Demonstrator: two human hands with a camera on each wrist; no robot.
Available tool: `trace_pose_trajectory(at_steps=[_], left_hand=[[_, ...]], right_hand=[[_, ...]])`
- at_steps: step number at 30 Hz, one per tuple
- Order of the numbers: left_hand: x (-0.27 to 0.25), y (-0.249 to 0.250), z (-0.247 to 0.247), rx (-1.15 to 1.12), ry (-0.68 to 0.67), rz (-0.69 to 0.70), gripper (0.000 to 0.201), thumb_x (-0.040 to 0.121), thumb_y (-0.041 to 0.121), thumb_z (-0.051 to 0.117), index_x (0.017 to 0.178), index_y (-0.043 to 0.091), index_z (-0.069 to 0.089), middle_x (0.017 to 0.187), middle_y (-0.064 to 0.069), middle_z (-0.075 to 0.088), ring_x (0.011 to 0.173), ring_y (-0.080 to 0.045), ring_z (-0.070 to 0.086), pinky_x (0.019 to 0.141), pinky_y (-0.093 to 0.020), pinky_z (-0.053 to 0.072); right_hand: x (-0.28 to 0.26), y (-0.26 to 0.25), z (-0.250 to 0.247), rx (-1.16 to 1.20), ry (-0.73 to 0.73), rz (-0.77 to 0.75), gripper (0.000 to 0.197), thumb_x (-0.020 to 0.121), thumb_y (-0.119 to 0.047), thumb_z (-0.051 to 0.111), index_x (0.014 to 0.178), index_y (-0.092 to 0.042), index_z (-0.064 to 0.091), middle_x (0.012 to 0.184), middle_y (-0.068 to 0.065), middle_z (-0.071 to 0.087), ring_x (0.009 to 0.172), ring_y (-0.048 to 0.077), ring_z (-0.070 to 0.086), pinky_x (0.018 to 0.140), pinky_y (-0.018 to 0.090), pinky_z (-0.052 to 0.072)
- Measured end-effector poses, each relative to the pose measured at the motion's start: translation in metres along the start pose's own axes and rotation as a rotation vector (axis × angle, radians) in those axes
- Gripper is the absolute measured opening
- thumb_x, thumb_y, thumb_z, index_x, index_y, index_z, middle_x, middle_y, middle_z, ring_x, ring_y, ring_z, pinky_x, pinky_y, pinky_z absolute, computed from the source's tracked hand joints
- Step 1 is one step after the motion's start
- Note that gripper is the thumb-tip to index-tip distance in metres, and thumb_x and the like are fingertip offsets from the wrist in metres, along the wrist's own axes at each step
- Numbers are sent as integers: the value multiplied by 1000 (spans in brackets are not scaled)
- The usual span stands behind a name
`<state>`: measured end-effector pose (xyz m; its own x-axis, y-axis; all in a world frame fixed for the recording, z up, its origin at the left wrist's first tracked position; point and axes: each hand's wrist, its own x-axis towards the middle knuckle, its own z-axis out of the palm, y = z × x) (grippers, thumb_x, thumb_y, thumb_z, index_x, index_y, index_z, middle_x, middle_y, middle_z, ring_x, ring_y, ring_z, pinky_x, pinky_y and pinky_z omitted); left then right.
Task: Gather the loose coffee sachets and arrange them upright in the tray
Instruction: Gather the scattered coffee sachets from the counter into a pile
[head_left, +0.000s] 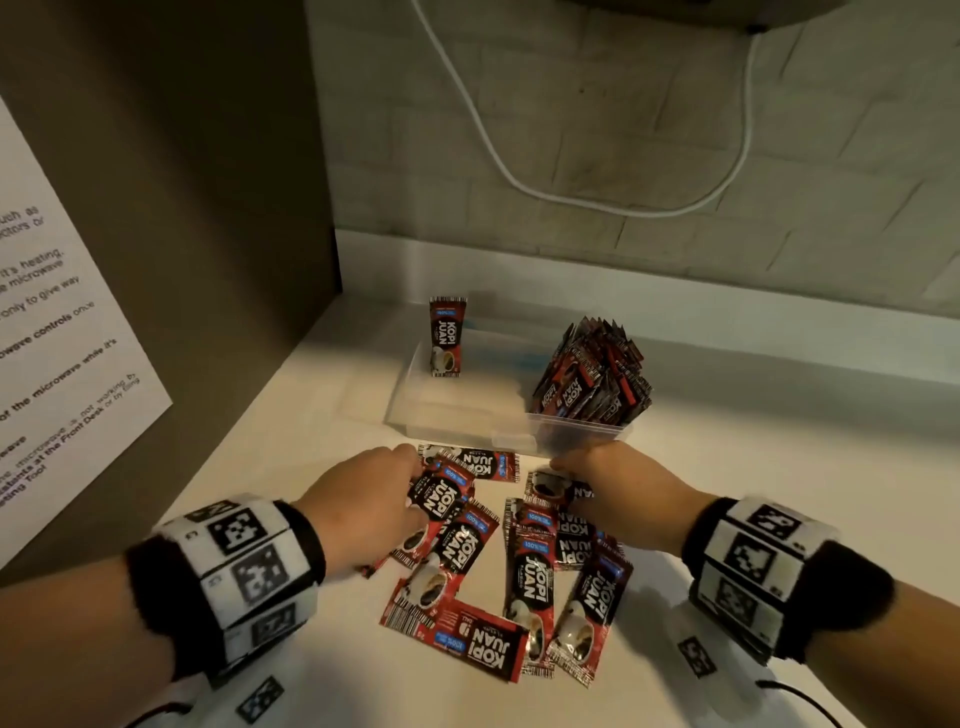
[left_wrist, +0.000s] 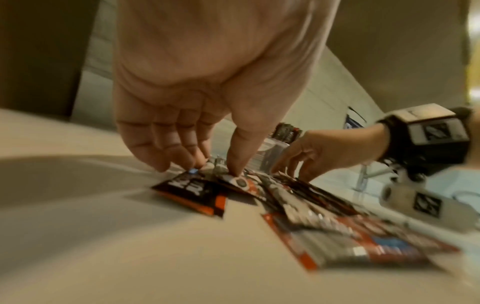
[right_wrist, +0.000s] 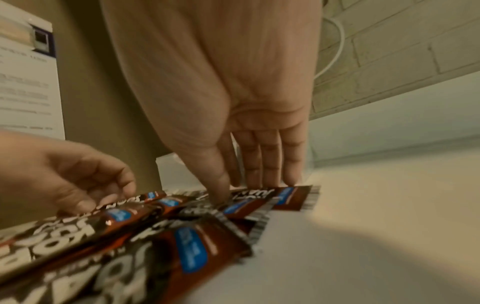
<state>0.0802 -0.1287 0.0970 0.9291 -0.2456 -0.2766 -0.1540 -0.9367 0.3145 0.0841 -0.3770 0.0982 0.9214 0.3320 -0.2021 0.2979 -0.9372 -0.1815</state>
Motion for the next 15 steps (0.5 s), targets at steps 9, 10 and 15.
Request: trace_pose_trajectory(at_steps=[9, 10, 15], left_hand=[[15, 0, -10, -128, -34, -96, 33, 80, 40, 72, 94, 10, 69, 87, -4, 72, 78, -17, 67, 68, -29, 51], [16, 1, -9, -100, -30, -86, 36, 78, 42, 74, 93, 10, 69, 87, -3, 71, 79, -16, 66, 67, -28, 49], [25, -1, -10, -115, 6, -82, 25, 77, 32, 76, 73, 20, 55, 79, 4, 64, 69, -10, 60, 55, -26, 41]], right_hand=[[-2, 1, -11, 77, -25, 29, 20, 87, -24, 65, 73, -23, 51, 73, -13, 52, 65, 5, 51, 54, 12, 36], [-3, 1, -14, 97, 2, 35, 22, 88, -23, 63, 73, -24, 48, 72, -12, 51, 65, 8, 52, 54, 13, 35], [-12, -15, -27, 328, -15, -99, 24, 93, -8, 53, 87, -26, 38, 88, 7, 58, 69, 13, 56, 62, 38, 53]])
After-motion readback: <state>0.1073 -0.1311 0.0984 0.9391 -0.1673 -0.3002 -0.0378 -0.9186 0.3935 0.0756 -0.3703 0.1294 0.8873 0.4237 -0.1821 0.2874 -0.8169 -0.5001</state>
